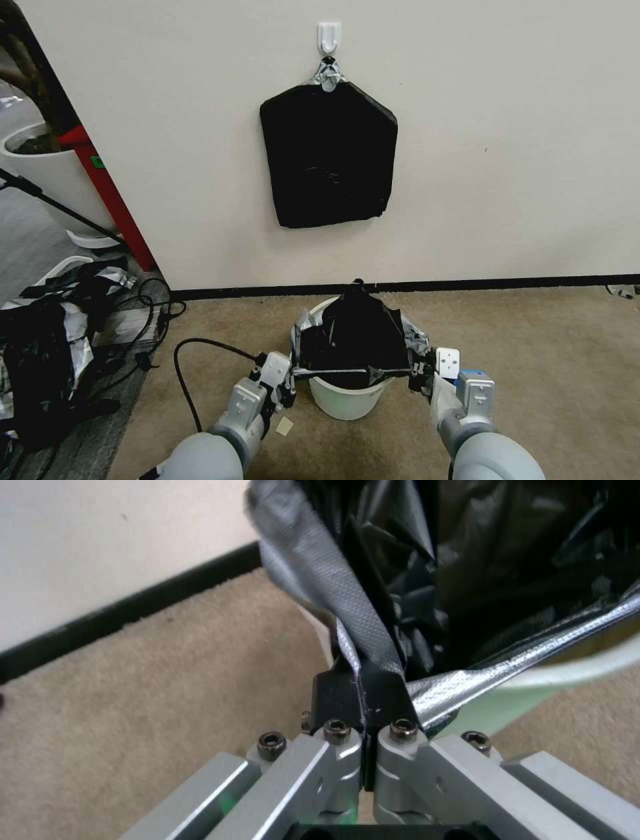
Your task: Place a trash bag onto the trash bin.
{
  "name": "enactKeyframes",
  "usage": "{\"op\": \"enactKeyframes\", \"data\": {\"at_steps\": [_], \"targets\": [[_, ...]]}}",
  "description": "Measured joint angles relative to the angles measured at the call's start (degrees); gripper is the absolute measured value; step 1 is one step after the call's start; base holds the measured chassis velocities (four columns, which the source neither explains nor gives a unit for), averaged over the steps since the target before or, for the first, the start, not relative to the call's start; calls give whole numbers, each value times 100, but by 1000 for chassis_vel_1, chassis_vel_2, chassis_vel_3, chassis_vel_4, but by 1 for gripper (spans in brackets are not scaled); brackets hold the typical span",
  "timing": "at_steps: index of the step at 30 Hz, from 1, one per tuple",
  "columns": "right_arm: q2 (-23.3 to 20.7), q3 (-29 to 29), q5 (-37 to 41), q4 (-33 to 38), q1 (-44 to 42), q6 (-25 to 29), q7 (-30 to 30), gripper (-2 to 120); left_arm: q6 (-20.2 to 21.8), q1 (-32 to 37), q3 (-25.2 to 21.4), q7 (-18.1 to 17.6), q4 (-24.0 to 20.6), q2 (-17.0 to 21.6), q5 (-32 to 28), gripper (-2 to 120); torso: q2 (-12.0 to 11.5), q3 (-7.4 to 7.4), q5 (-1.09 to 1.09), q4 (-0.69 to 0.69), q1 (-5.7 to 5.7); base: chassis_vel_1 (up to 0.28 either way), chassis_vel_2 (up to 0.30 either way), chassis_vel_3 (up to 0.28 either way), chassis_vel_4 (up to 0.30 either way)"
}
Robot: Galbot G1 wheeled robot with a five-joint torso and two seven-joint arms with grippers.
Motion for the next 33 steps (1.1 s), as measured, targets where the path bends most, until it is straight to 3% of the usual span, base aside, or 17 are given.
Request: {"op": "enactKeyframes", "data": {"at_steps": [14, 20, 24, 33], "targets": [[50, -122, 686, -324, 138, -410, 213, 0, 204, 159, 163, -41, 89, 142, -105, 0, 0, 0, 0, 0, 0, 0, 0, 0, 0], [4, -228, 718, -605, 312, -317, 181, 0, 144, -55, 250, -4, 435, 167, -104, 0, 0, 0, 0, -1, 0, 0, 0, 0, 0], [74, -183, 787, -815, 442, -328, 143, 0, -130, -72, 343, -4, 703, 44, 120, 0, 0, 1, -1, 0, 0, 0, 0, 0, 0], [145, -216, 696, -1205, 615, -310, -2, 0, -156, -371, 462, -4, 1086, -172, 172, 0, 0, 1, 0, 0, 0, 0, 0, 0, 0]]}}
